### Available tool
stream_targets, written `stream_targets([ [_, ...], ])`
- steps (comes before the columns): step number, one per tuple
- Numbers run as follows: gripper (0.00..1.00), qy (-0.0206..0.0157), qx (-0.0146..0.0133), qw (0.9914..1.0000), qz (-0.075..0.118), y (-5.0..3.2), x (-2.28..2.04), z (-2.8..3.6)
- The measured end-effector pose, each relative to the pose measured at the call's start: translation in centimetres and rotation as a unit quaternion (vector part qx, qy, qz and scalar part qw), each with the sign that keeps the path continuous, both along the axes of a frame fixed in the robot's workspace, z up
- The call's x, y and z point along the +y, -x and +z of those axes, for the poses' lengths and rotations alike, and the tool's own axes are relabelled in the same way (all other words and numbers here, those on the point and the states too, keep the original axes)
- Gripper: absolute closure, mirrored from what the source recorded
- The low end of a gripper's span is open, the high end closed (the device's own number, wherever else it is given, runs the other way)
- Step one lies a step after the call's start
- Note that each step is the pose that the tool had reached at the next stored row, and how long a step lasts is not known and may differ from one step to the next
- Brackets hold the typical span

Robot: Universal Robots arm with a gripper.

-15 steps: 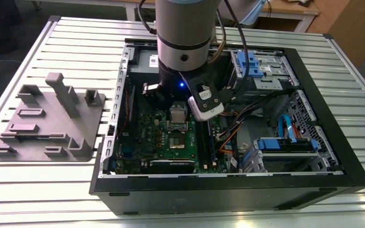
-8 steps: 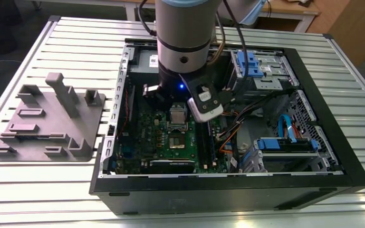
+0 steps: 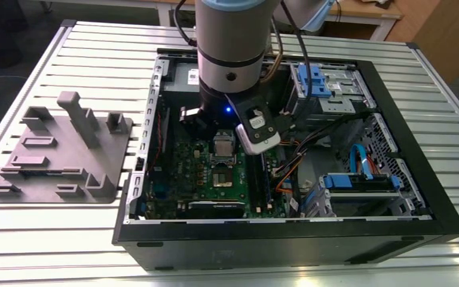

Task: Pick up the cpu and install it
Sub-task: 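Place the cpu into insertion slot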

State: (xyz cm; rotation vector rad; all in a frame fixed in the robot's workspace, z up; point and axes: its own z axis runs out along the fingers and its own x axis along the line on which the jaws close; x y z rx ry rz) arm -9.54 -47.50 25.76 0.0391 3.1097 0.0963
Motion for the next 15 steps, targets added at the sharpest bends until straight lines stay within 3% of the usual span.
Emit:
stream_targets([
  [5,0.53,-0.0001,0.0,1.0,0.0,0.02,0.0,-0.17],
  [12,0.53,0.0,0.0,1.0,0.0,0.02,0.0,-1.19],
  [15,0.53,0.0004,0.0001,1.0,0.0,0.02,-0.01,-1.28],
])
